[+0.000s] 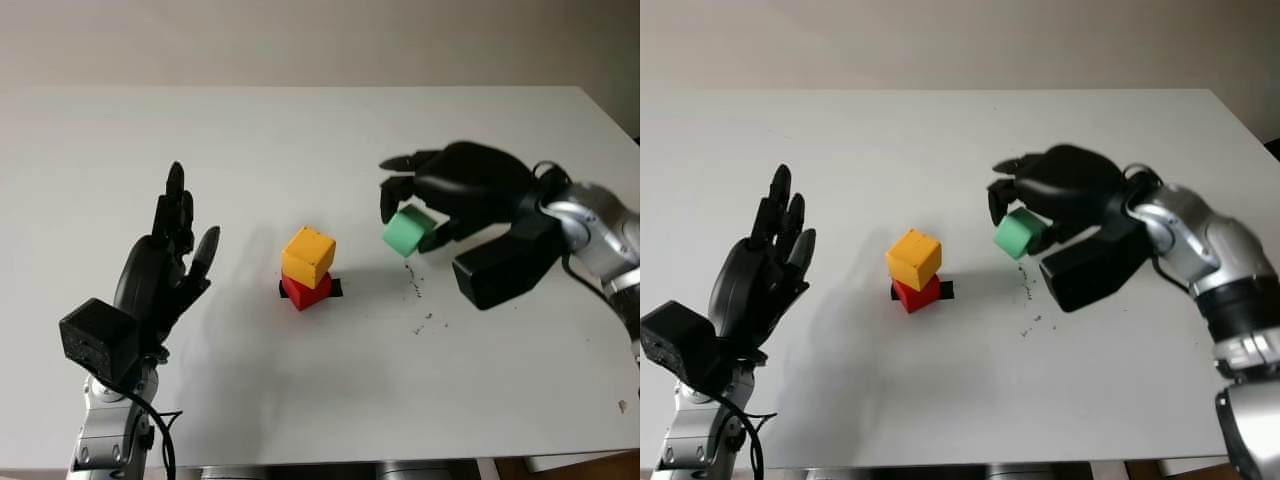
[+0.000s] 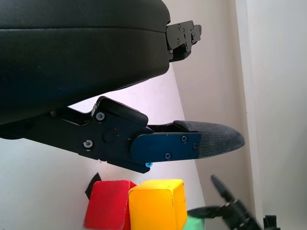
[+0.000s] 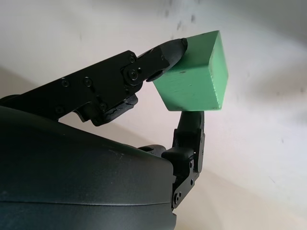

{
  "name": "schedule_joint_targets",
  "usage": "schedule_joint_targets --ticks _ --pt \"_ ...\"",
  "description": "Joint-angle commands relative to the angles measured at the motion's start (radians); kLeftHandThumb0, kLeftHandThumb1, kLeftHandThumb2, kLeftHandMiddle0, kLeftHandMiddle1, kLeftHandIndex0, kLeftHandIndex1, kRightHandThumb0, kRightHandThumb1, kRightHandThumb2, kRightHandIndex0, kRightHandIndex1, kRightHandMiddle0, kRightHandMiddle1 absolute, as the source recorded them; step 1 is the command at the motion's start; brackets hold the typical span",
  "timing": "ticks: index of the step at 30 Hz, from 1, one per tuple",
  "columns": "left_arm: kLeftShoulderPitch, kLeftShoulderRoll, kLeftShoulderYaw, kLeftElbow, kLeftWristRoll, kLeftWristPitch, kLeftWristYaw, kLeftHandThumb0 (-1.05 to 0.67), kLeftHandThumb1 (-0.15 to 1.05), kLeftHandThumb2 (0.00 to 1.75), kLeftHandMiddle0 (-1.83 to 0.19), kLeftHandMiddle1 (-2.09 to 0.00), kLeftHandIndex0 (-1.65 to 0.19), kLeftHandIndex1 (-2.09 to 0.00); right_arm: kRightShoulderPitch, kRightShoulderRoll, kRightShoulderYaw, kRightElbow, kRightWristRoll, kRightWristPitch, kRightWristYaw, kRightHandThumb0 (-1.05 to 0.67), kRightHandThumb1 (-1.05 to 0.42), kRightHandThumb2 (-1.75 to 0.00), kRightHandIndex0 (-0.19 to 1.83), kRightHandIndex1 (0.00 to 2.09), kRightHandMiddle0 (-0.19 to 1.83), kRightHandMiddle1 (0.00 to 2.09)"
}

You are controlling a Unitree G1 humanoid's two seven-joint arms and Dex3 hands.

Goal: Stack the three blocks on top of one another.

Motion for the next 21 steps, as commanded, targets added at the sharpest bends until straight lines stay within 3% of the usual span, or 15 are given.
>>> schedule_joint_targets --ticks 1,8,19,21 --pt "-0.009 -0.009 -0.004 0.003 0.003 -0.015 0.008 -0.81 1.05 0.46 0.19 -0.05 0.18 -0.05 -0.06 0.008 0.001 0.01 0.026 -0.012 0.02 -0.42 -0.88 -0.05 0.35 0.07 0.58 1.12" --pt "-0.011 -0.017 -0.014 0.047 0.016 -0.08 0.015 -0.78 1.05 0.47 0.19 -0.05 0.19 -0.05 -0.139 0.05 -0.014 0.007 0.124 -0.004 0.091 -0.38 -0.84 -0.05 0.38 0.06 0.68 0.99" --pt "-0.016 -0.025 -0.016 0.06 0.017 -0.094 0.027 -0.78 1.05 0.48 0.19 -0.04 0.19 -0.02 -0.223 0.129 -0.051 -0.005 0.326 0.044 0.212 -0.4 -0.86 -0.05 0.36 0.05 0.59 1.31" --pt "-0.019 -0.028 -0.016 0.064 0.019 -0.1 0.031 -0.77 1.05 0.48 0.19 -0.04 0.19 -0.02 -0.229 0.154 -0.065 -0.028 0.393 0.106 0.269 -0.4 -0.86 -0.06 0.35 0.05 0.56 1.36"
